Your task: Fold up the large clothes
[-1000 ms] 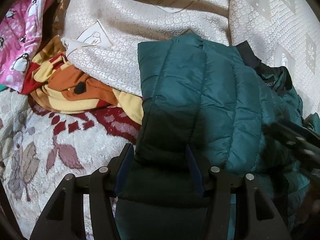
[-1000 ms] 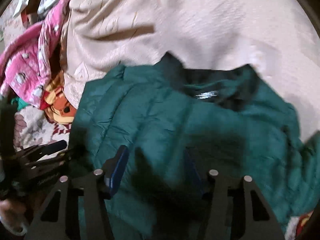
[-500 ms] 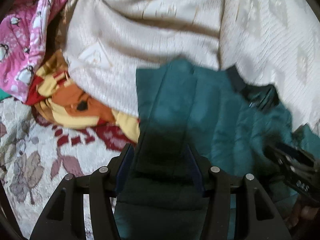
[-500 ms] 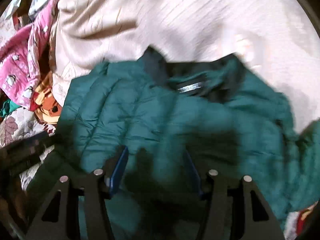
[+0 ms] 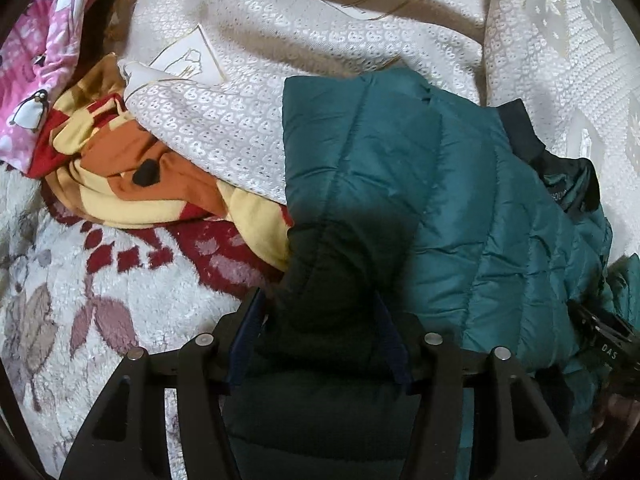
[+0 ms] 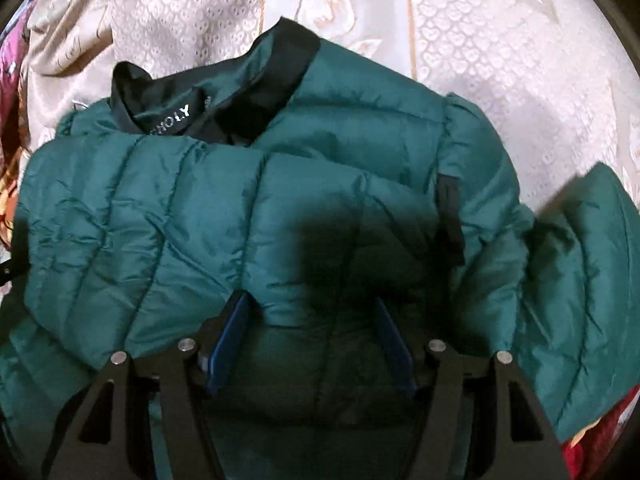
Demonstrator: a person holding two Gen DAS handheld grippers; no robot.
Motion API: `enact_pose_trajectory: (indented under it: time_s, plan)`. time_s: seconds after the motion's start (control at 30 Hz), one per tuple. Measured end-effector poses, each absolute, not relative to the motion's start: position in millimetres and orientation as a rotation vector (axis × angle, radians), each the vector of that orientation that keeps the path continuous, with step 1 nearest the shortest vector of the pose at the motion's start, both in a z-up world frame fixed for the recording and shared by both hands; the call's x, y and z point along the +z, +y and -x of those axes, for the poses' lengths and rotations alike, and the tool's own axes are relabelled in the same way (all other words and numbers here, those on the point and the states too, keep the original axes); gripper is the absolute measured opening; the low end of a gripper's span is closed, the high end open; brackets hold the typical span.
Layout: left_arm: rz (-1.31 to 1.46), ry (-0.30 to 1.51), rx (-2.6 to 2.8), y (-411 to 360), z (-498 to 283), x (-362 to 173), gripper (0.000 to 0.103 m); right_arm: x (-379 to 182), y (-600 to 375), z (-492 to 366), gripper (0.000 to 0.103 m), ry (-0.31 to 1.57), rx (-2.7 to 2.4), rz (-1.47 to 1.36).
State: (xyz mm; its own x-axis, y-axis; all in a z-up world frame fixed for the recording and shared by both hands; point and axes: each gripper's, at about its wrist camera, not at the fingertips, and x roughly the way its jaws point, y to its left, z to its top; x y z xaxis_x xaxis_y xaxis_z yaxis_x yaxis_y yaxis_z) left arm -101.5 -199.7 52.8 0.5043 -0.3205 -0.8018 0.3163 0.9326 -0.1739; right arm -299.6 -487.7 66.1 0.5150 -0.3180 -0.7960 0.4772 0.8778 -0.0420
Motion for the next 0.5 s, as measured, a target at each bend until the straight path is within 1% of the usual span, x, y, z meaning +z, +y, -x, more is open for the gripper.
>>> enact_pose_trajectory:
  time_s: [0.1, 0.23, 0.3, 0.37, 0.43, 0.5]
  plan:
    - [0.004, 0.966, -0.383, -197.3, 102.0, 53.8, 0.039, 69.1, -487.1, 299.9, 0.067, 0.91, -0.489, -0.184]
    - [-0.012, 0.94, -0.369, -196.9, 109.9, 60.1, 0.039, 89.2, -467.7, 316.4, 0.068, 0.864, -0.511, -0.192]
    - [-0.016, 0.909, -0.369, -192.7, 117.4, 68.3, 0.039, 100.5, -456.4, 325.5, 0.07, 0.839, -0.497, -0.202]
    - [-0.002, 0.88, -0.38, -190.4, 123.0, 76.6, 0.039, 112.2, -443.5, 327.1, 0.076, 0.821, -0.446, -0.224]
    - [0.015, 0.86, -0.389, -188.2, 127.3, 83.3, 0.039, 119.4, -431.2, 319.2, 0.079, 0.818, -0.39, -0.246]
    - [0.005, 0.854, -0.39, -189.4, 128.8, 84.2, 0.039, 119.5, -426.7, 309.0, 0.079, 0.822, -0.356, -0.261]
